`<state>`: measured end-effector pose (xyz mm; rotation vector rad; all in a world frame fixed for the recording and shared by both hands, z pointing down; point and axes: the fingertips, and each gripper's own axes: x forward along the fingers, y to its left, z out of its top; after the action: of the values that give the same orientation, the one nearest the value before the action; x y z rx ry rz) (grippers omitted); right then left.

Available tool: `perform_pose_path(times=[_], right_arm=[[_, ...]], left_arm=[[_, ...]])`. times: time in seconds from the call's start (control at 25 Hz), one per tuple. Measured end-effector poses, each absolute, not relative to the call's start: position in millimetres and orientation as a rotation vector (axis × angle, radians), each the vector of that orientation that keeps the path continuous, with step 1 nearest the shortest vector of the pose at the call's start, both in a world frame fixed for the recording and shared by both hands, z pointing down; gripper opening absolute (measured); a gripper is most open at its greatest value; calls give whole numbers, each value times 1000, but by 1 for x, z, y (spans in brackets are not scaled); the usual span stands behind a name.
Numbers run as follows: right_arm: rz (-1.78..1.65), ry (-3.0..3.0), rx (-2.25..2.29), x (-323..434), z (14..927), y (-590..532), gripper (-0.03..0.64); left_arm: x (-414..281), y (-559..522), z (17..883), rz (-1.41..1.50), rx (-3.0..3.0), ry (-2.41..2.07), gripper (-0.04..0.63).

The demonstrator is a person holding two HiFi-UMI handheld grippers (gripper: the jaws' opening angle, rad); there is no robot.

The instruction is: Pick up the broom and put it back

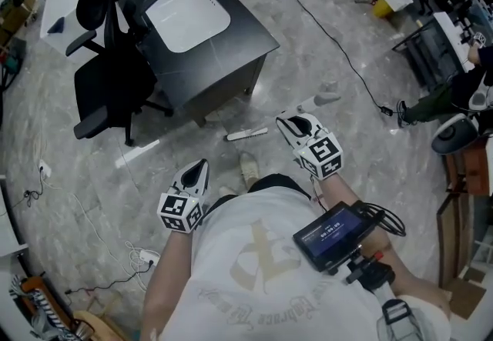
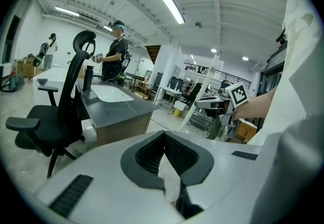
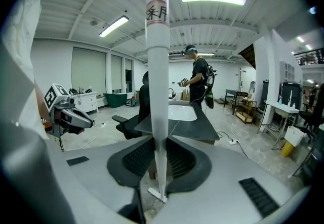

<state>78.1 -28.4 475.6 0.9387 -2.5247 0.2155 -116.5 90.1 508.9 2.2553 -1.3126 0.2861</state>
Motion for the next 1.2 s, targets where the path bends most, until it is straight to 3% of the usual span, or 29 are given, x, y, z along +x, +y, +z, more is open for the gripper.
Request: perform_pose_path(times=[1.2], right_arm=[[206,-2393,1106,142,482,4,87]], left_arm=[[-101,116,508,222,2284,-1225,12]])
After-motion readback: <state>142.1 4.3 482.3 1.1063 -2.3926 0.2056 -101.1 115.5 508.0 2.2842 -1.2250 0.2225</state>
